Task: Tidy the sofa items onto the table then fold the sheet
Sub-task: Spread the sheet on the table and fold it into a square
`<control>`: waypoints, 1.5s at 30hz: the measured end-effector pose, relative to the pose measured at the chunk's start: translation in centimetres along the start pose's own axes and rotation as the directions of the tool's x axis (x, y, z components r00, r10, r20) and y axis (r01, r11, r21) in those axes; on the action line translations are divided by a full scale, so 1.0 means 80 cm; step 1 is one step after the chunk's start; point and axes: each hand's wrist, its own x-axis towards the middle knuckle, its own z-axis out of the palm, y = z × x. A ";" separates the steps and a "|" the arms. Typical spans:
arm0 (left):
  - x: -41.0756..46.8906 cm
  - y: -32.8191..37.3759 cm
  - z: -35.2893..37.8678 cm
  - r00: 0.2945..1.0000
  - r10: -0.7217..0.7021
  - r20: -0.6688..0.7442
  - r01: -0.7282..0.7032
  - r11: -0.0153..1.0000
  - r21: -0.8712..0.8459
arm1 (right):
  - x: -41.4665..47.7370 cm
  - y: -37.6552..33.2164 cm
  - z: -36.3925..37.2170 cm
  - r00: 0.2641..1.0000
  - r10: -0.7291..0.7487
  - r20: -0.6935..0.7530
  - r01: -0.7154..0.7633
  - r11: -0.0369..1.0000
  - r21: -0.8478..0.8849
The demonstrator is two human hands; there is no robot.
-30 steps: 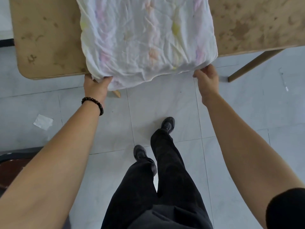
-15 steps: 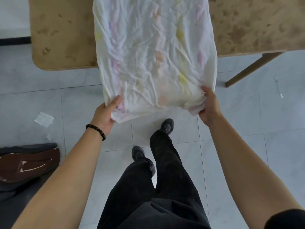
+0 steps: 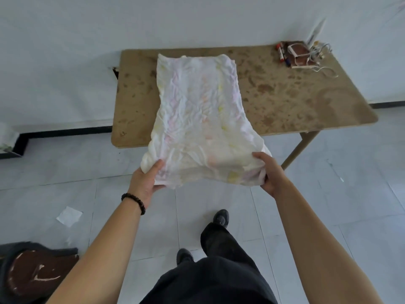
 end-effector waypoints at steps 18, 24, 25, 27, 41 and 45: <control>0.084 0.048 0.017 0.962 -0.224 -0.158 0.209 0.972 -0.109 | 0.038 -0.044 0.025 0.992 0.129 -0.005 -0.127 0.987 0.101; 0.221 0.118 0.073 0.945 -0.292 -0.146 0.283 0.956 -0.075 | 0.175 -0.131 0.073 0.981 0.185 0.058 -0.194 0.931 0.310; 0.243 0.131 0.086 0.948 -0.277 -0.159 0.263 0.959 -0.106 | 0.198 -0.148 0.084 0.979 0.182 0.087 -0.202 0.912 0.357; 0.284 0.153 0.108 0.944 -0.242 -0.223 0.200 0.960 -0.197 | 0.248 -0.173 0.104 0.973 0.192 0.127 -0.229 0.874 0.429; 0.327 0.092 0.137 0.925 0.379 0.030 -0.071 0.094 0.993 | 0.336 -0.142 0.117 0.898 -0.436 0.063 0.232 0.347 -0.909; 0.356 0.107 0.143 0.894 0.368 0.254 -0.212 -0.151 0.965 | 0.359 -0.154 0.122 0.771 -0.495 0.400 0.395 -0.121 -0.911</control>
